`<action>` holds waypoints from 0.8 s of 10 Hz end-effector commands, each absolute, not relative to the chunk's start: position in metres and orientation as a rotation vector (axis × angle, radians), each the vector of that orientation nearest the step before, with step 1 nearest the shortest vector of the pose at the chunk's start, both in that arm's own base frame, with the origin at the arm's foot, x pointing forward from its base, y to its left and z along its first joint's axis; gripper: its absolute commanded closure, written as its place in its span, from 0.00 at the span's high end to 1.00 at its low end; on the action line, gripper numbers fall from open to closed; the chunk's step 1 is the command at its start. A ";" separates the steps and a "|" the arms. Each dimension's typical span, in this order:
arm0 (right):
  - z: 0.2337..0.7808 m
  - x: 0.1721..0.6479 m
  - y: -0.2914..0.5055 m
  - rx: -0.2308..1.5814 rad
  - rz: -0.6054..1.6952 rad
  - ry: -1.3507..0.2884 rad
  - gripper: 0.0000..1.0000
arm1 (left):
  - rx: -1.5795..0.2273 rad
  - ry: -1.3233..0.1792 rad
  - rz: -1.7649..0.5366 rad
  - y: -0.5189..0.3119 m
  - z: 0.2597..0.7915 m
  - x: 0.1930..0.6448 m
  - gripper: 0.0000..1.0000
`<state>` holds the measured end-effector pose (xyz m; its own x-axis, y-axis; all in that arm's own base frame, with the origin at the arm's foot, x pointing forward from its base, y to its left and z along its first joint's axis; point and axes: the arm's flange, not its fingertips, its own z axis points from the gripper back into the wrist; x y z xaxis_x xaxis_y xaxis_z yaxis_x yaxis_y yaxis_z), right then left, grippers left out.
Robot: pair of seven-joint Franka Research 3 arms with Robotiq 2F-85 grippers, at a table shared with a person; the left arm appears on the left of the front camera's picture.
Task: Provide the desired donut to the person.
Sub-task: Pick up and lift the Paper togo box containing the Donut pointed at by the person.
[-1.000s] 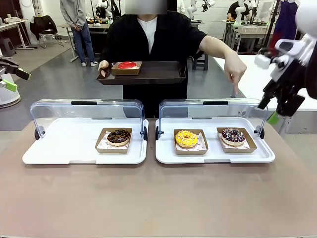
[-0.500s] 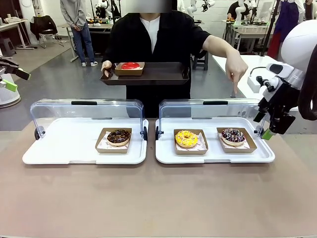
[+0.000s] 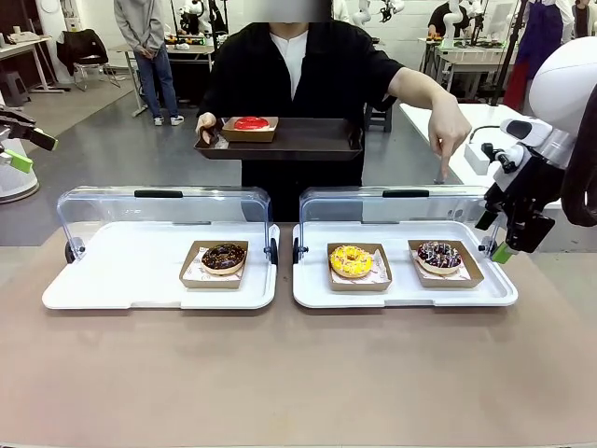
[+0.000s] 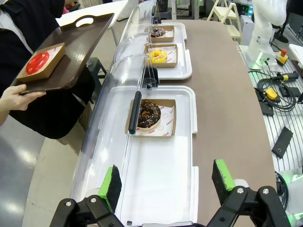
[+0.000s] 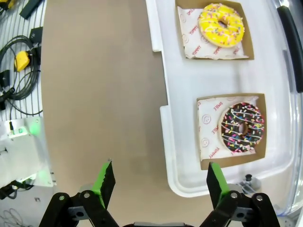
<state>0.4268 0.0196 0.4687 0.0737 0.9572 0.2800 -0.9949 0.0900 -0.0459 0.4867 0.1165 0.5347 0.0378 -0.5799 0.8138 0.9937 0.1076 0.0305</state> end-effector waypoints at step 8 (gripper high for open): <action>0.410 0.456 0.033 0.051 1.514 -0.169 1.00 | -0.686 -0.804 -1.351 0.117 0.536 0.487 1.00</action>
